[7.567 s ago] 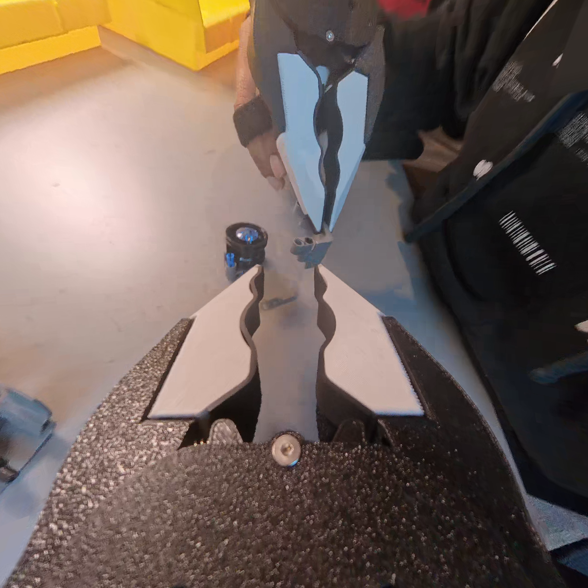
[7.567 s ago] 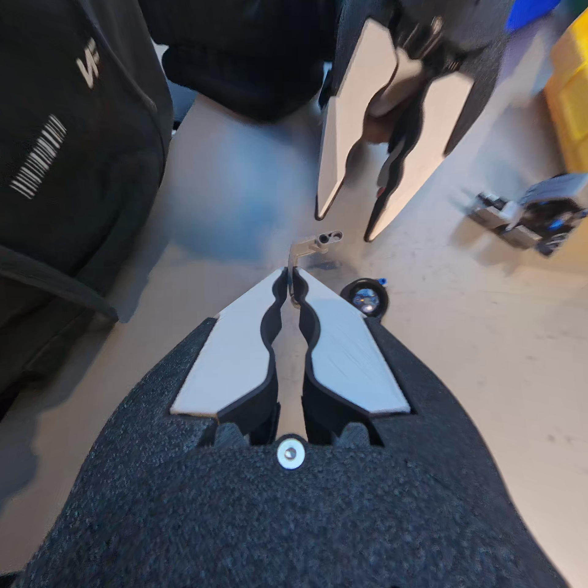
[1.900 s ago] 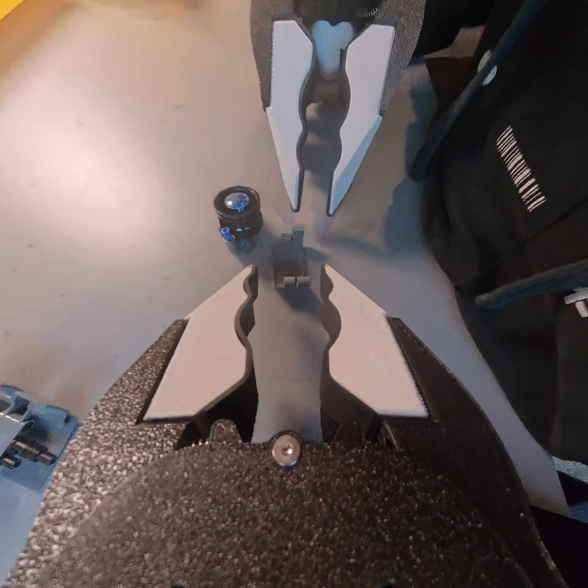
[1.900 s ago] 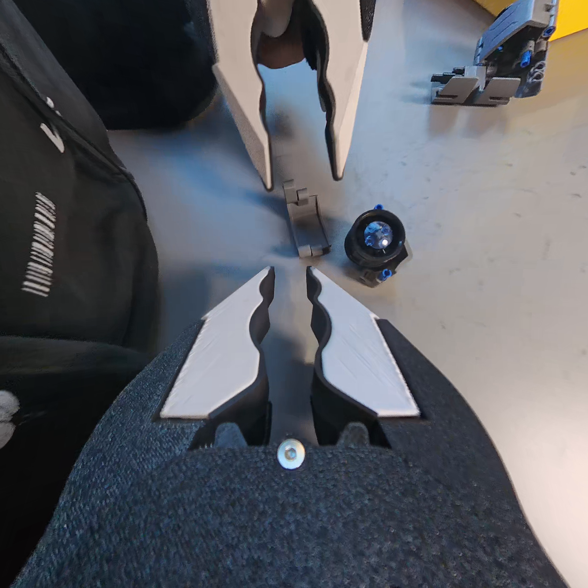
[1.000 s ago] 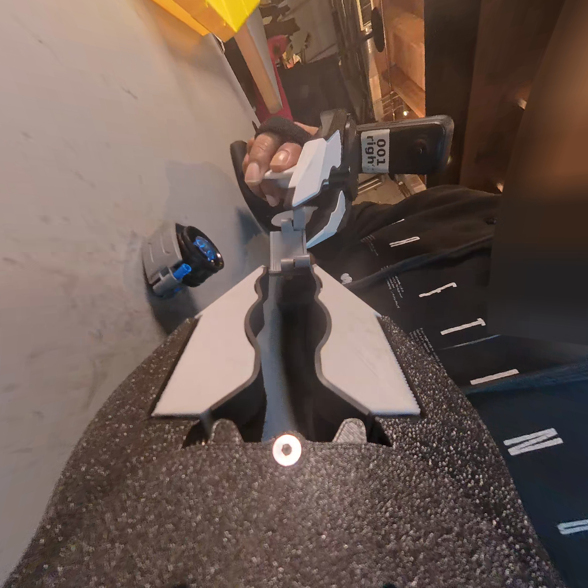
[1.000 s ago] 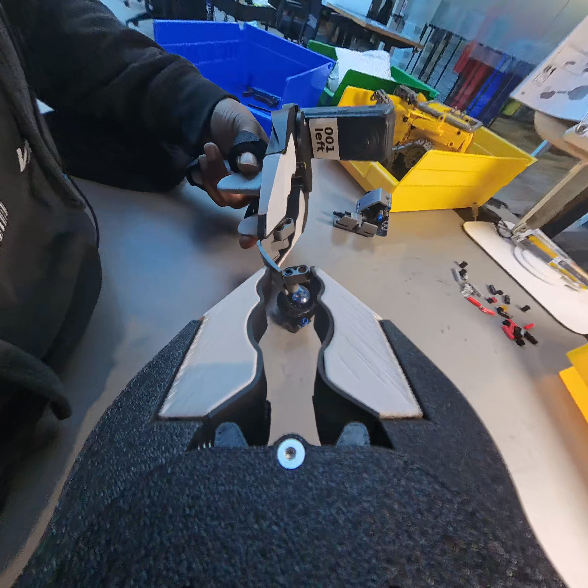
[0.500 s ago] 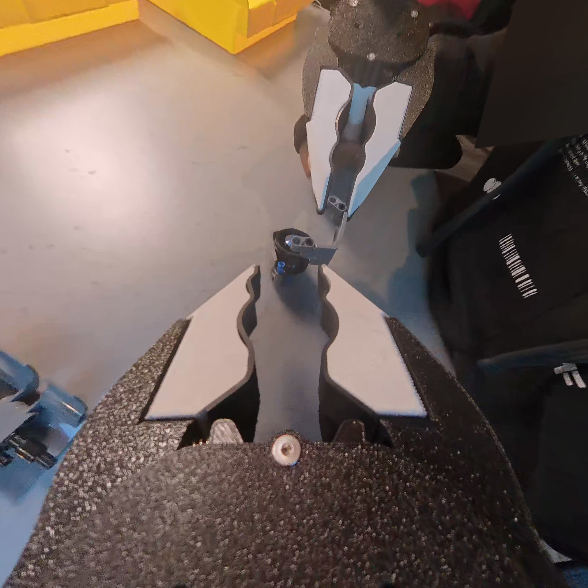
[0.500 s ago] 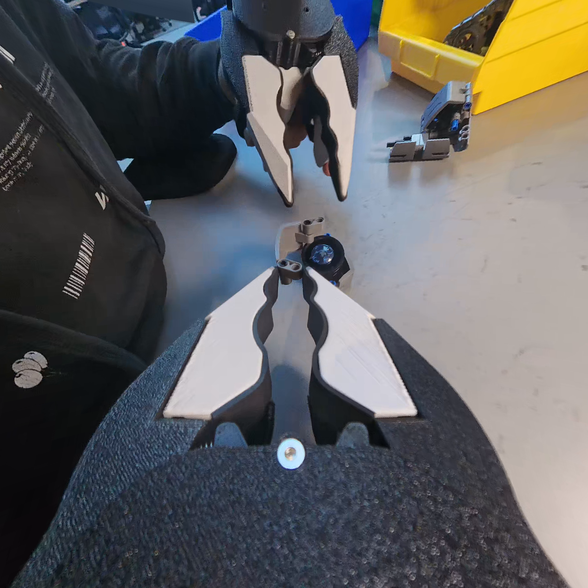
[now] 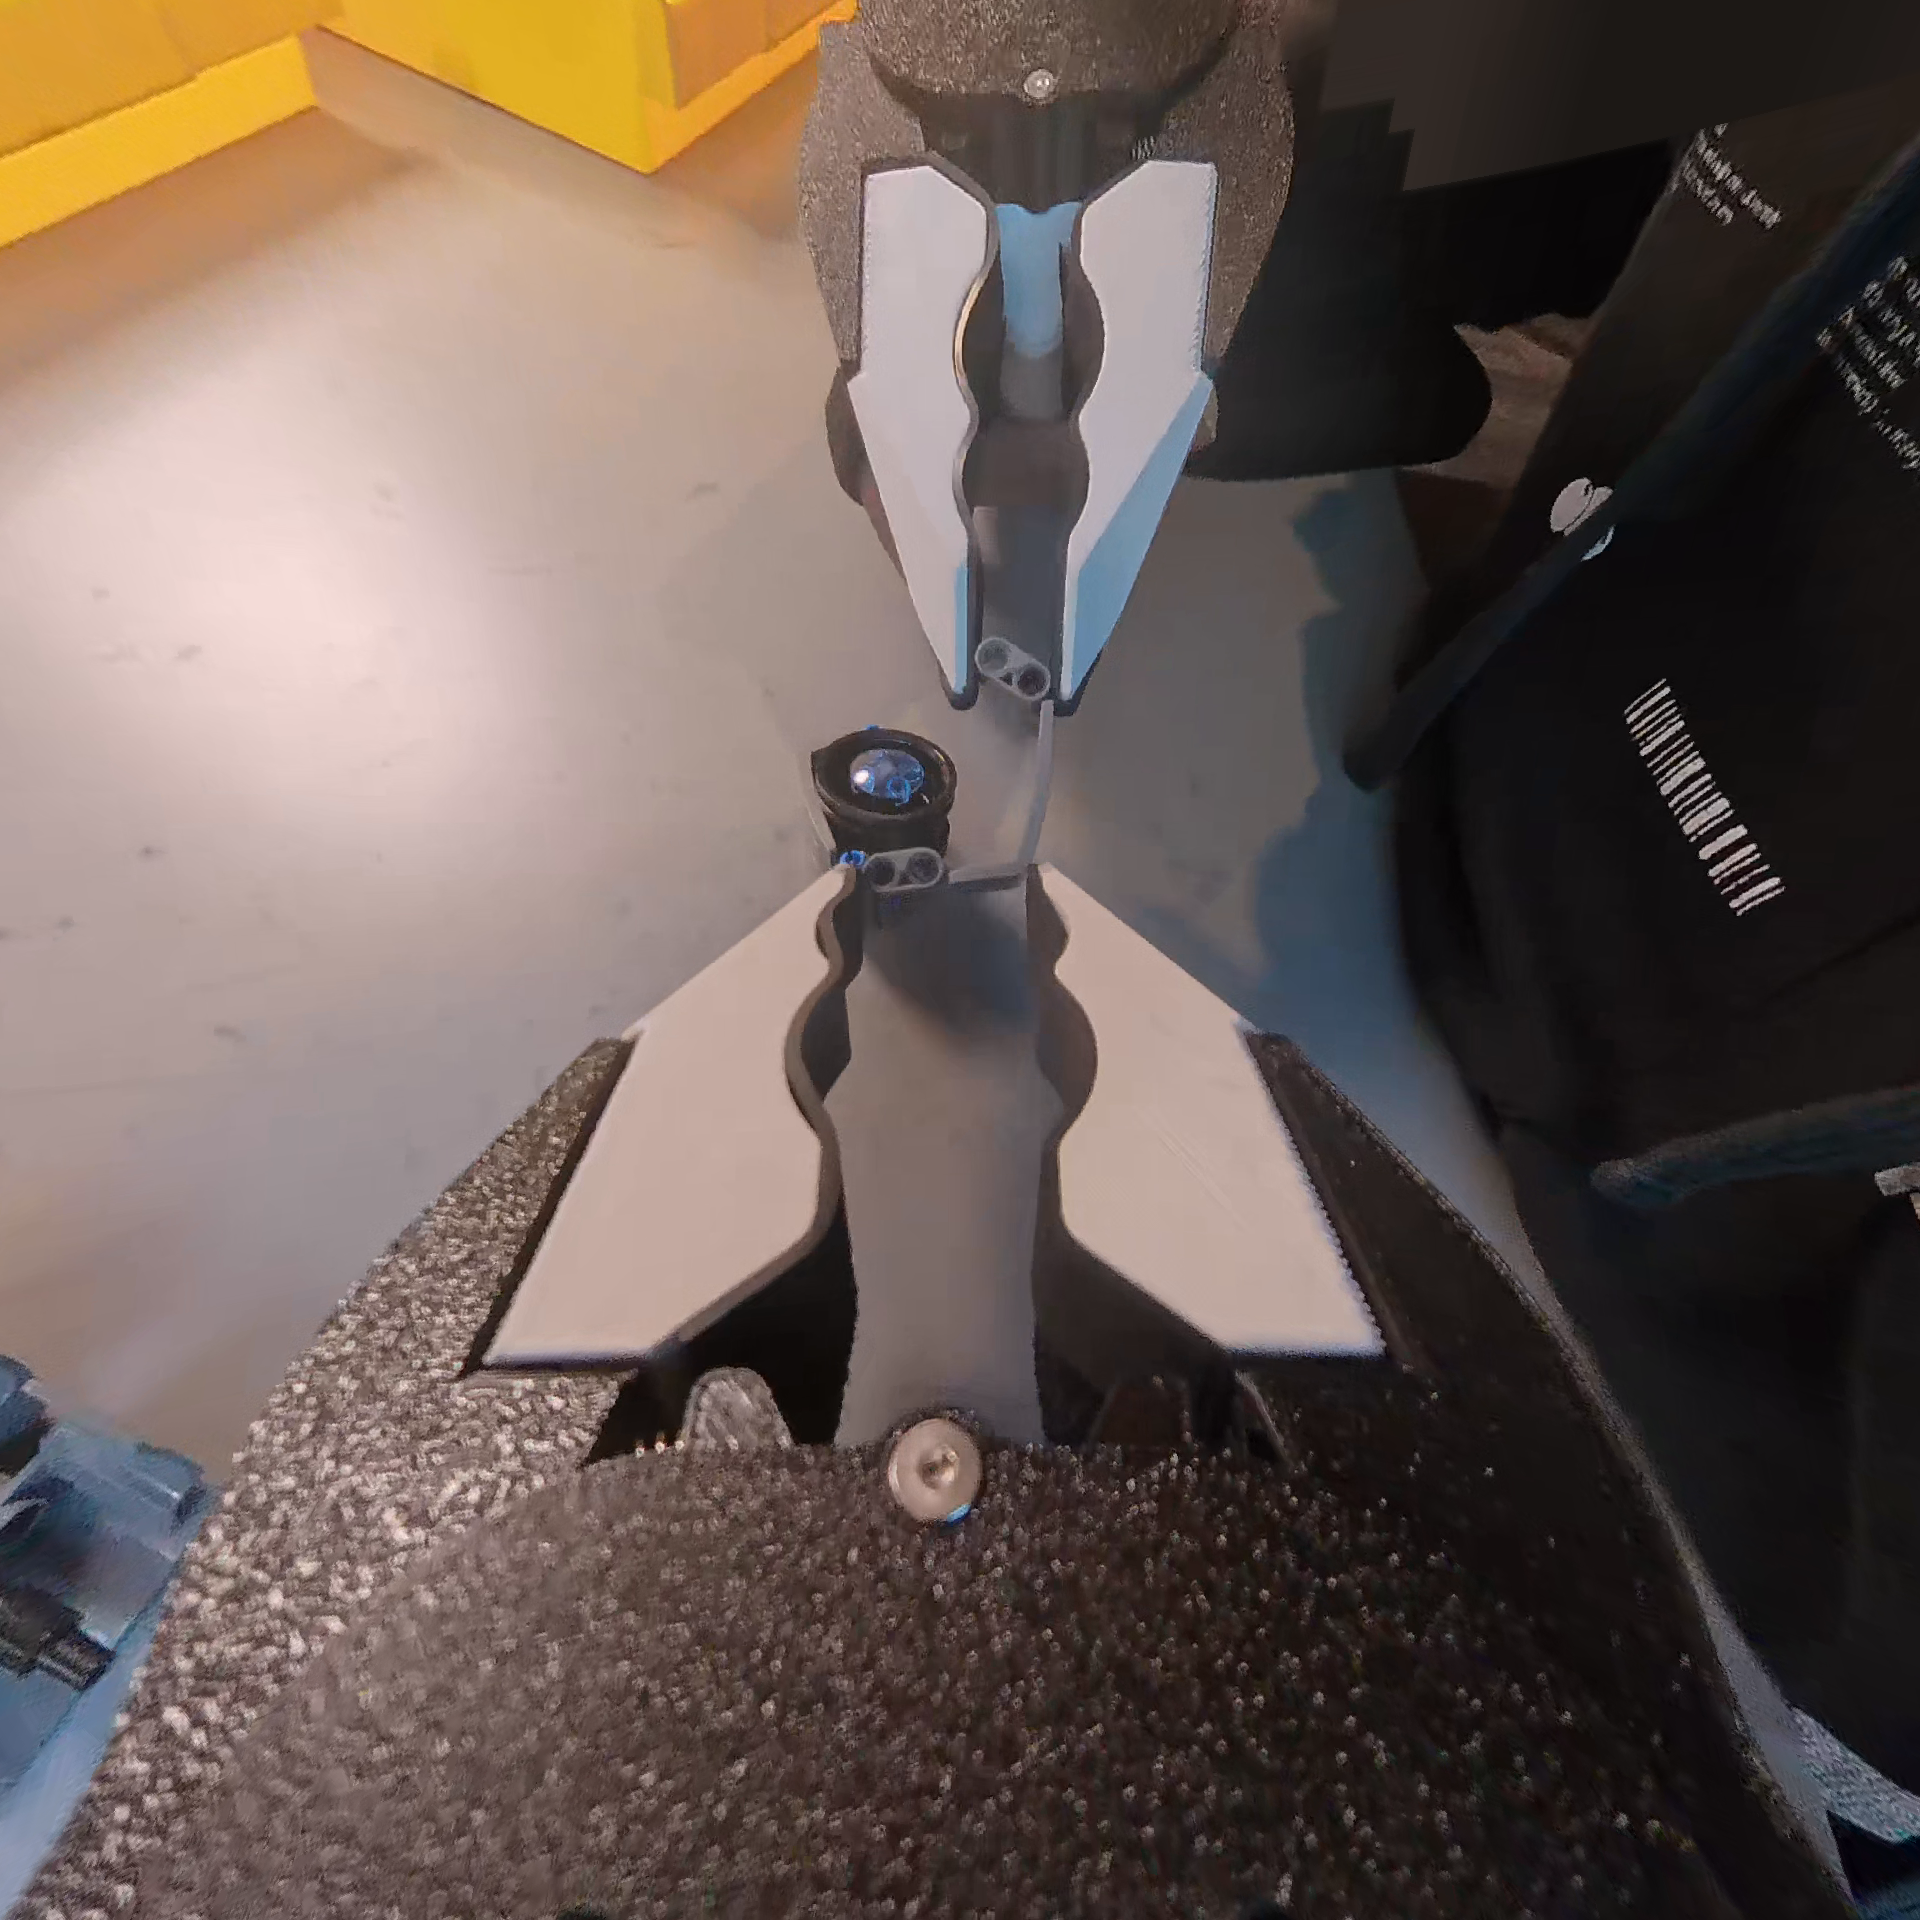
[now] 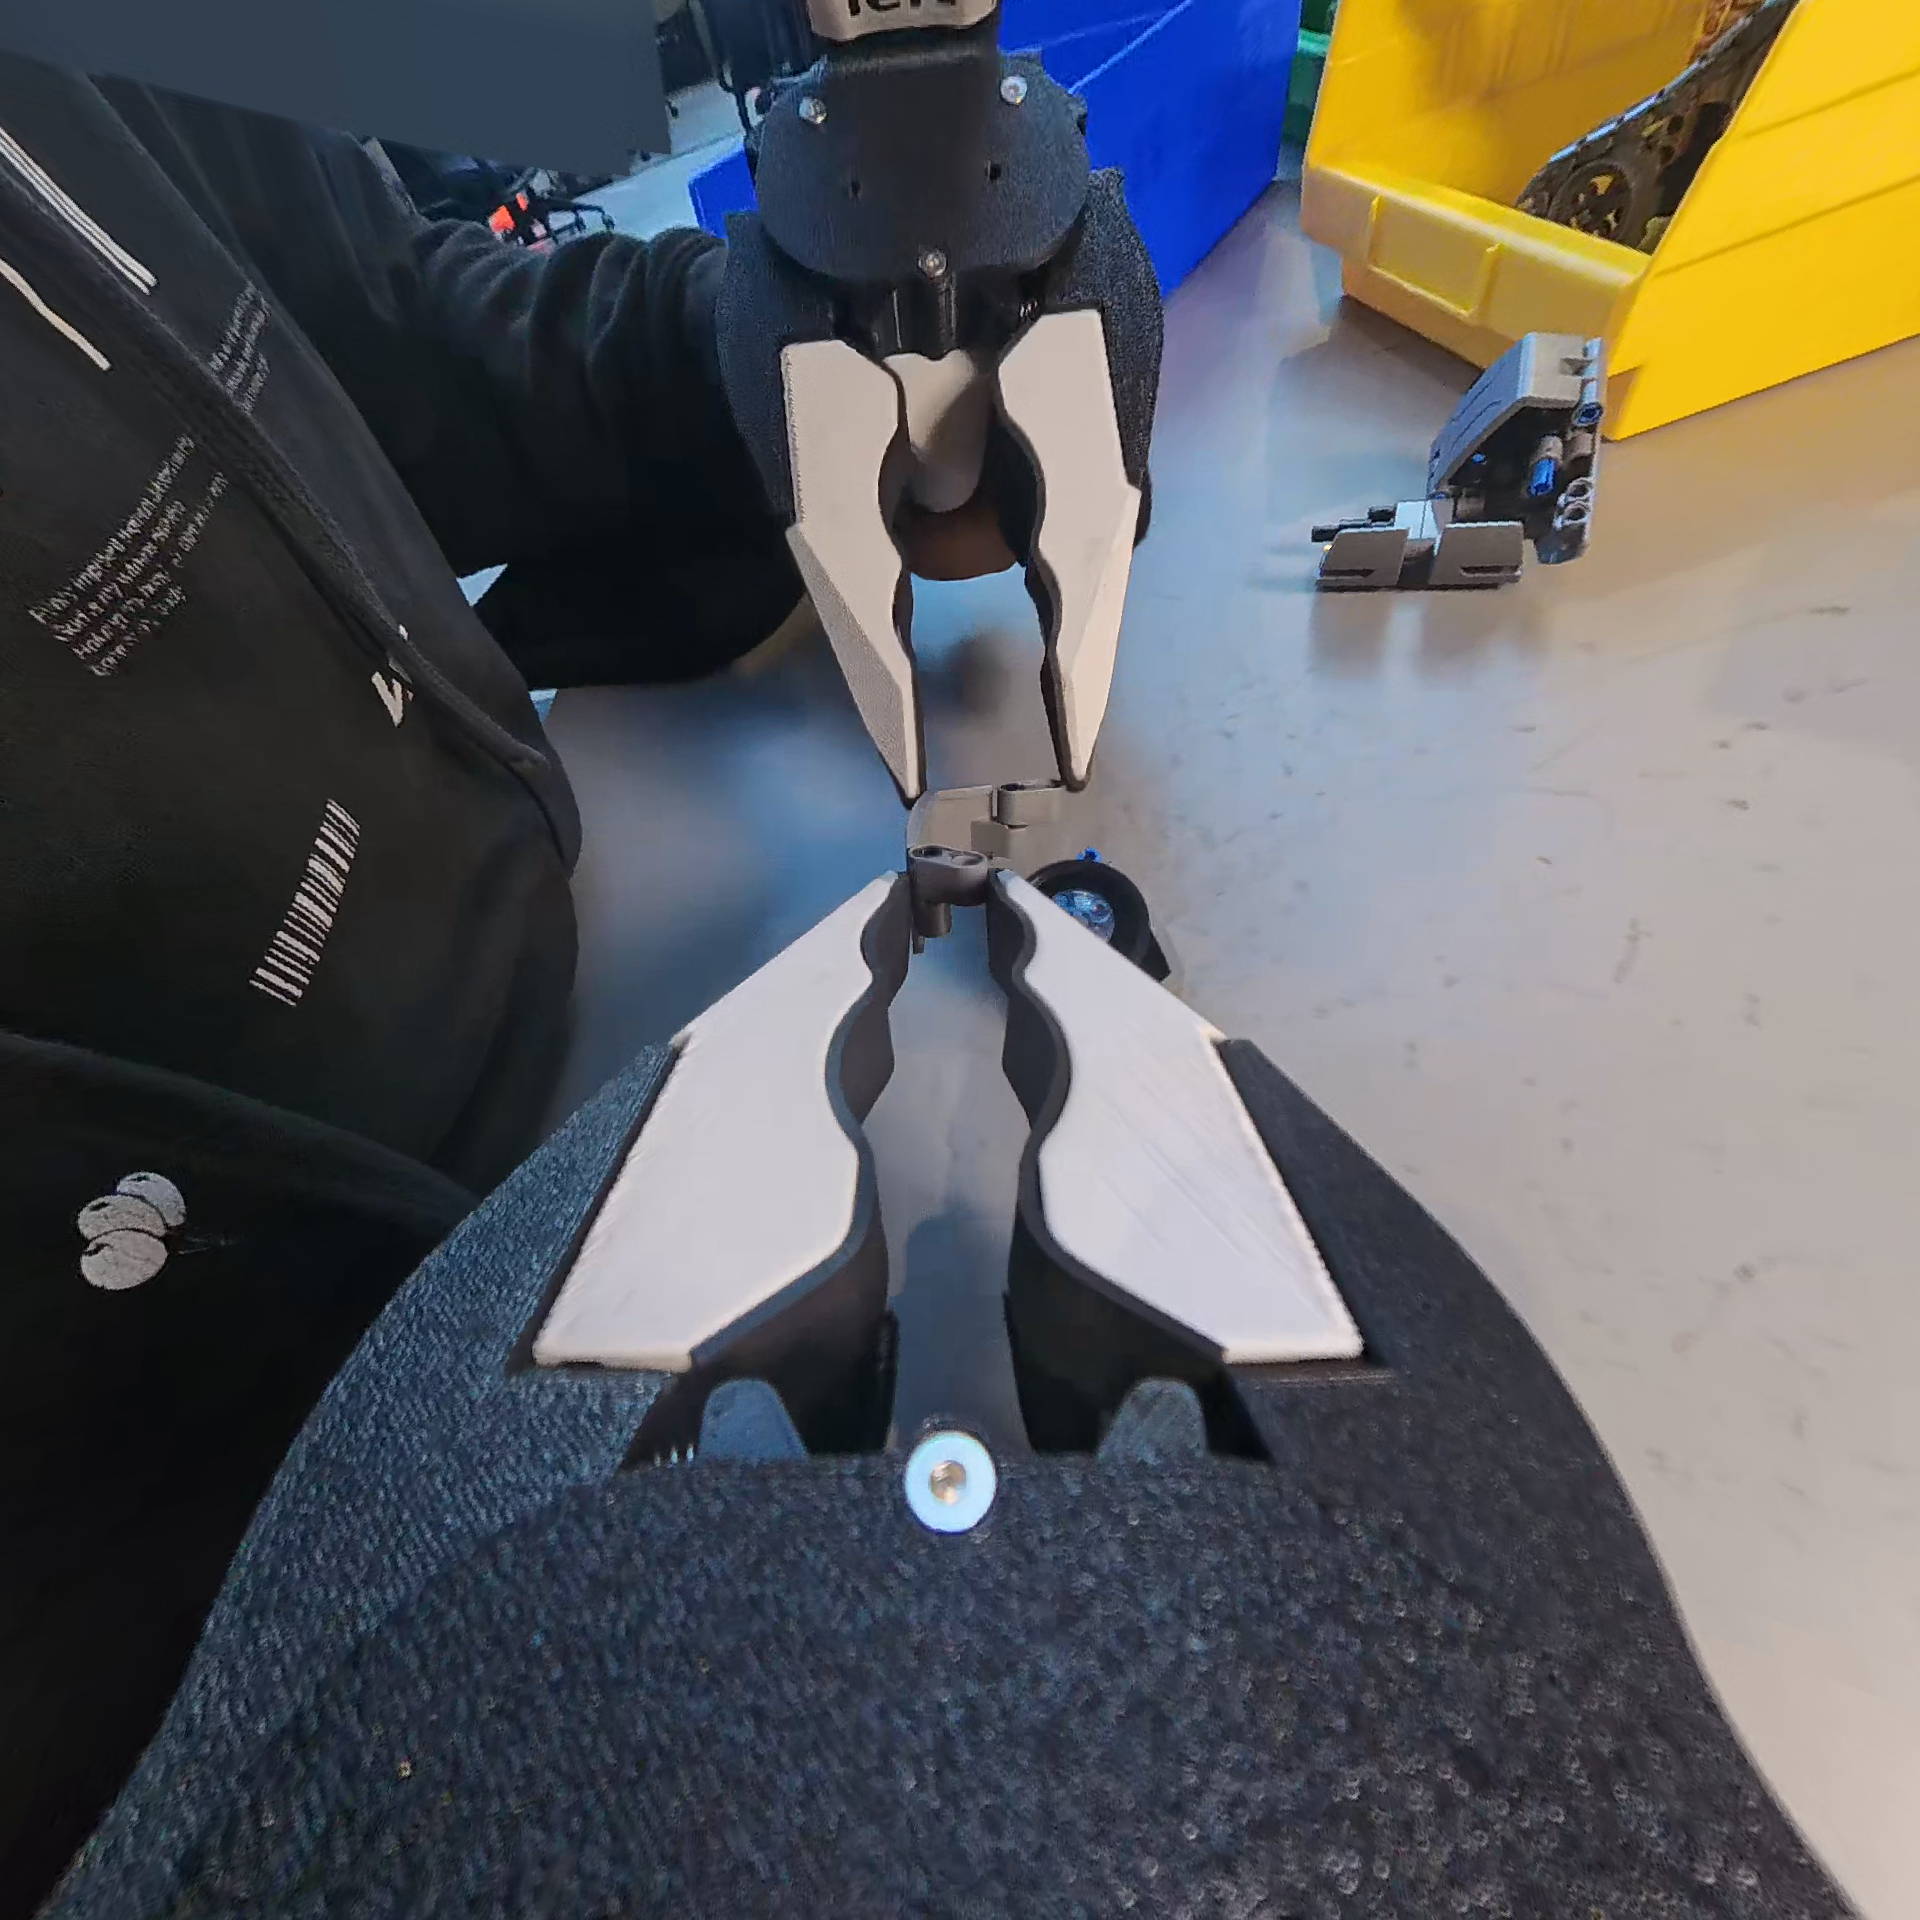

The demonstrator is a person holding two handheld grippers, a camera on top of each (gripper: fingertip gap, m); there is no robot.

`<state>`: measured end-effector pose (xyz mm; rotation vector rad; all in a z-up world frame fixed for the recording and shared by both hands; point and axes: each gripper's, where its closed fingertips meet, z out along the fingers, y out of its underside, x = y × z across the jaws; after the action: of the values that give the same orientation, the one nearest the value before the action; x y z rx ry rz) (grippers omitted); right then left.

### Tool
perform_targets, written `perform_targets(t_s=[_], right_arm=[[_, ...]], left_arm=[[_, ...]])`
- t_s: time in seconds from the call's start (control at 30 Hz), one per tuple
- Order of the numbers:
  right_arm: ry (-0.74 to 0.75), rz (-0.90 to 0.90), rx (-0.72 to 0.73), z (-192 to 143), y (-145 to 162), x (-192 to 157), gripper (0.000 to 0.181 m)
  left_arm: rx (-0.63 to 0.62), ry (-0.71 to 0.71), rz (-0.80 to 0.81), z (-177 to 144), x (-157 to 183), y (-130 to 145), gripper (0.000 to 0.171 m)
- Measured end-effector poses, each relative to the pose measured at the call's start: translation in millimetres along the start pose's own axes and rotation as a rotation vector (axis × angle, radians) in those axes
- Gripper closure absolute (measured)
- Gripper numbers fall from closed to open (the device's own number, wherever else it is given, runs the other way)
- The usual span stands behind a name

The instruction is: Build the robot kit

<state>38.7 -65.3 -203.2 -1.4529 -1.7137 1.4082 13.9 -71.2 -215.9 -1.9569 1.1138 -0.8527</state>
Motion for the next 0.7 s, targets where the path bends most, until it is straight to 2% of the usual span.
perform_targets(t_s=[0.17, 0.23, 0.3, 0.7], right_arm=[[0.008, 0.025, 0.05, -6, -6, 2, 0.168], [0.008, 0.035, 0.065, -7, -8, 3, 0.168], [0.007, 0.04, 0.072, -7, -9, 2, 0.168], [0.091, 0.076, -0.138, -8, 19, 12, 0.167]], left_arm=[[0.027, 0.024, -0.054, 3, -3, -3, 0.129], [0.028, 0.037, -0.046, 6, -2, -5, 0.13], [0.032, 0.036, -0.039, 7, -3, -8, 0.137], [-0.096, -0.013, -0.037, 13, -5, -5, 0.139]])
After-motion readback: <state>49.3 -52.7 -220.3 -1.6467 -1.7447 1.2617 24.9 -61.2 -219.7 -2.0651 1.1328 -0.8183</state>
